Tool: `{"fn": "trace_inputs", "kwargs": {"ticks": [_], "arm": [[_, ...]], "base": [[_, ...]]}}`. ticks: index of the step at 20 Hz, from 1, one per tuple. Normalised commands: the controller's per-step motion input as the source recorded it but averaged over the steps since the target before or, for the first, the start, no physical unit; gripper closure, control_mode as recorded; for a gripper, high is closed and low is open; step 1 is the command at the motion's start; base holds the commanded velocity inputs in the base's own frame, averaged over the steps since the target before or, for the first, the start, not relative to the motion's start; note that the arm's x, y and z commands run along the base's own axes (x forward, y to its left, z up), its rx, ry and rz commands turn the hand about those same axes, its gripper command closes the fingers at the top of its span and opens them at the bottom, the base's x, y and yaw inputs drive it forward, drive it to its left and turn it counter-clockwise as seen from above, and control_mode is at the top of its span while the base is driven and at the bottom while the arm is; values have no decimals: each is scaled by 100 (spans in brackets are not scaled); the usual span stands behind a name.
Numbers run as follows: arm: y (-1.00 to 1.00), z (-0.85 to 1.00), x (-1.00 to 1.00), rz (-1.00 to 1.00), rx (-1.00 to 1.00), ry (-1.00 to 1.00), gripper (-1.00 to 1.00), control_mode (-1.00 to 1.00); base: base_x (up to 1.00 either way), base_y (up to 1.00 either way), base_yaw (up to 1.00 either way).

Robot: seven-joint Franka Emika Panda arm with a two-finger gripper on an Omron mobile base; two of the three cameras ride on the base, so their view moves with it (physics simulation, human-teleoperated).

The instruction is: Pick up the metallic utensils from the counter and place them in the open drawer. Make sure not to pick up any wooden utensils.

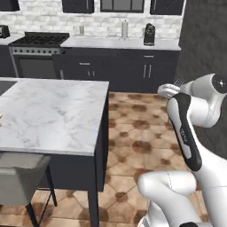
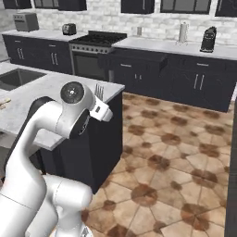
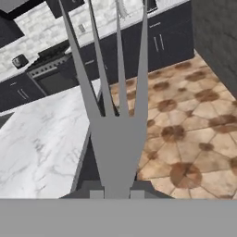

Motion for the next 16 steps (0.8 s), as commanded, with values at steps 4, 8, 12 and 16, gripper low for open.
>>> {"fn": "trace_inputs", "kwargs": {"ticks": [4, 8, 12, 16], "arm": [[0, 0, 0, 0, 0, 0, 100, 100], [0, 0, 0, 0, 0, 0, 100, 100], [0, 0, 0, 0, 0, 0, 100, 100], [0, 0, 0, 0, 0, 0, 100, 100]], "base": [[100, -100, 39], [100, -93, 46], [100, -88, 49], [100, -100, 41]]}}
